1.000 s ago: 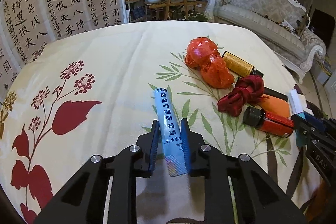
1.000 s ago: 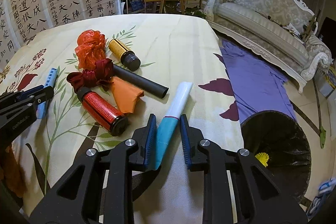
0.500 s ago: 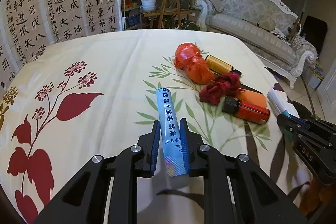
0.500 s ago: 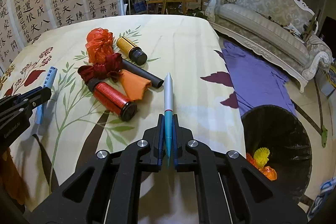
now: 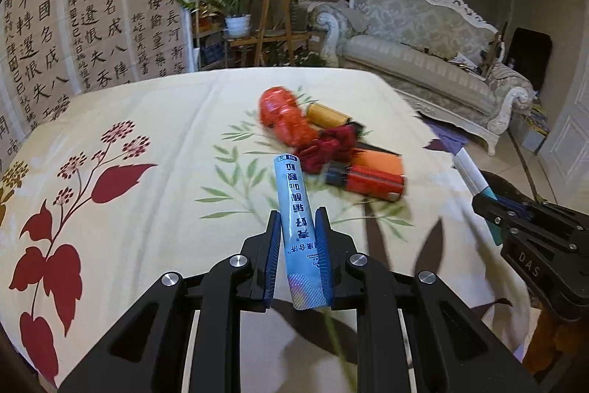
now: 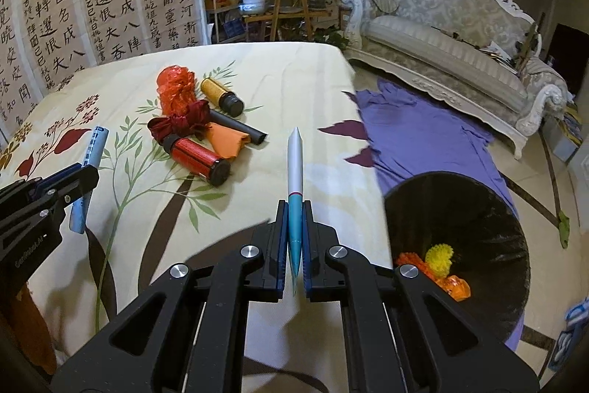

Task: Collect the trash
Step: 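Carry the marker and toothpaste tube over the black bin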

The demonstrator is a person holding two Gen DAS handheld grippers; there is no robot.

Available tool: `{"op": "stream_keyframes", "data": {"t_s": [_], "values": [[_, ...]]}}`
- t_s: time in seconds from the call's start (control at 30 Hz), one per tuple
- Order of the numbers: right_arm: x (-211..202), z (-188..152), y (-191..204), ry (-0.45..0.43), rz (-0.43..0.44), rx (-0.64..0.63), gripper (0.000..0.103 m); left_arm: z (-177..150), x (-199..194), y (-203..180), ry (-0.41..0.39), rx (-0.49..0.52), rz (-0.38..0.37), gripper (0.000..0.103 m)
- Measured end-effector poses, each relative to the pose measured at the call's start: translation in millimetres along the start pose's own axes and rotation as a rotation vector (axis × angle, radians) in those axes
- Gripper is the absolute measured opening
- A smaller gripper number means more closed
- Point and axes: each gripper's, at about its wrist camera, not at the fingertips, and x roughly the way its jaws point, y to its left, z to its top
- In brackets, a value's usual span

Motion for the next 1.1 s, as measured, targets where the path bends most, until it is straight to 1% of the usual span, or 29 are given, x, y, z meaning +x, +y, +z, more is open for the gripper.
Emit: {"op": "stream_keyframes", "data": {"t_s": [0.2,0.5,0.8,1.1], "values": [[-17,-6,-21,-0.024,-0.04,0.042,0.007,3,-9,-27,-0.033,0.035,-0.051,0.02],[-39,-18,-64,-0.067,-0.142,0.114,0.007,10,-11,-74,-0.076,0.099,-0.114,0.02],[-47,-27,-103,-0.094,-0.219,0.18,0.007,16,-9,-126,-0.124,0.164,-0.188,0.02],[-47,-36,-135,-0.113,-0.289,0.223,0.007,18,3,-172,-0.127,0.24,-0.23,0.02]]}}
